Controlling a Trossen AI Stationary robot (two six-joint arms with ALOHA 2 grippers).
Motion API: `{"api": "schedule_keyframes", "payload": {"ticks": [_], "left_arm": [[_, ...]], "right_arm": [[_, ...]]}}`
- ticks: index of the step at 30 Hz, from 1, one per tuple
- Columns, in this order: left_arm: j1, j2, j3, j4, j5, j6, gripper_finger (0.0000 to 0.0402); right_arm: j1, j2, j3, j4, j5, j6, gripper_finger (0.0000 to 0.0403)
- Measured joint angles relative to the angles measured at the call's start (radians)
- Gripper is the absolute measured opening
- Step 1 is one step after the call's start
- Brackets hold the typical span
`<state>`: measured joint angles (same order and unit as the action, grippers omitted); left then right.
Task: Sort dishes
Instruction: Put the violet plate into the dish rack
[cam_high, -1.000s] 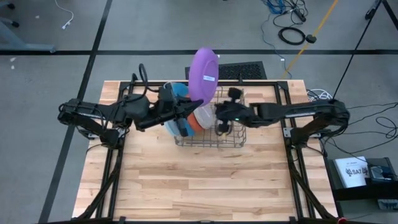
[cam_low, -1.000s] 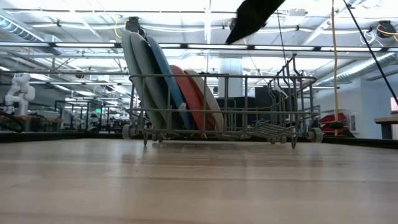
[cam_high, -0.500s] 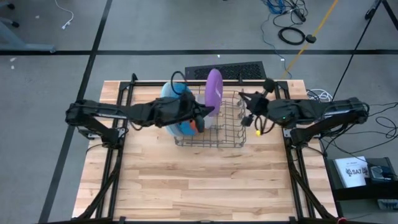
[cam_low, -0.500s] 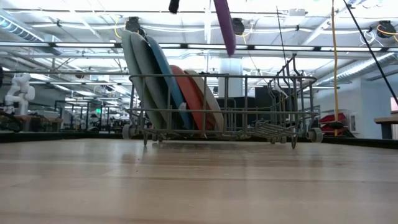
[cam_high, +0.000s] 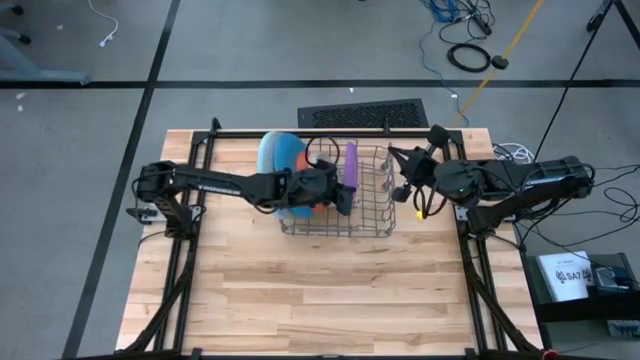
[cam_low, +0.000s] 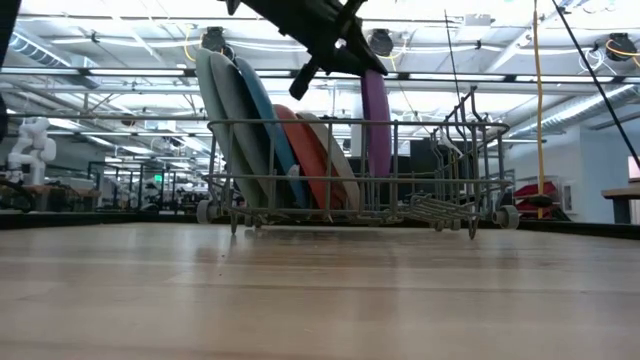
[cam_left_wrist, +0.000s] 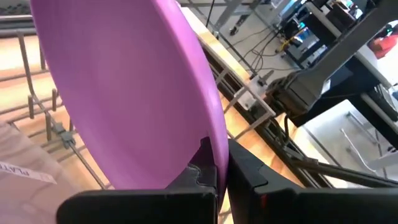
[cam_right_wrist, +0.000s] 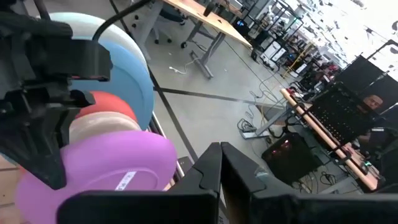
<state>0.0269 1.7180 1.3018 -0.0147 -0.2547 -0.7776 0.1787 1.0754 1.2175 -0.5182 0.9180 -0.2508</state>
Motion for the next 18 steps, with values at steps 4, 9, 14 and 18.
{"api": "schedule_keyframes", "payload": {"ticks": [4, 9, 14, 18], "left_arm": [[0.004, 0.008, 0.000, 0.004, -0.021, -0.004, 0.0008], [0.014, 0.008, 0.000, -0.031, -0.056, -0.028, 0.0008], [0.017, 0.011, 0.001, -0.044, -0.070, -0.051, 0.0008], [0.018, 0.014, 0.002, -0.047, -0.069, -0.057, 0.0008]], "right_arm": [[0.000, -0.002, 0.000, -0.003, -0.002, -0.001, 0.0000], [0.000, -0.002, 0.000, -0.010, -0.003, -0.001, 0.0000], [0.000, -0.002, 0.000, -0.010, -0.003, -0.001, 0.0000], [0.000, -0.002, 0.000, -0.010, -0.003, 0.000, 0.0000]]}}
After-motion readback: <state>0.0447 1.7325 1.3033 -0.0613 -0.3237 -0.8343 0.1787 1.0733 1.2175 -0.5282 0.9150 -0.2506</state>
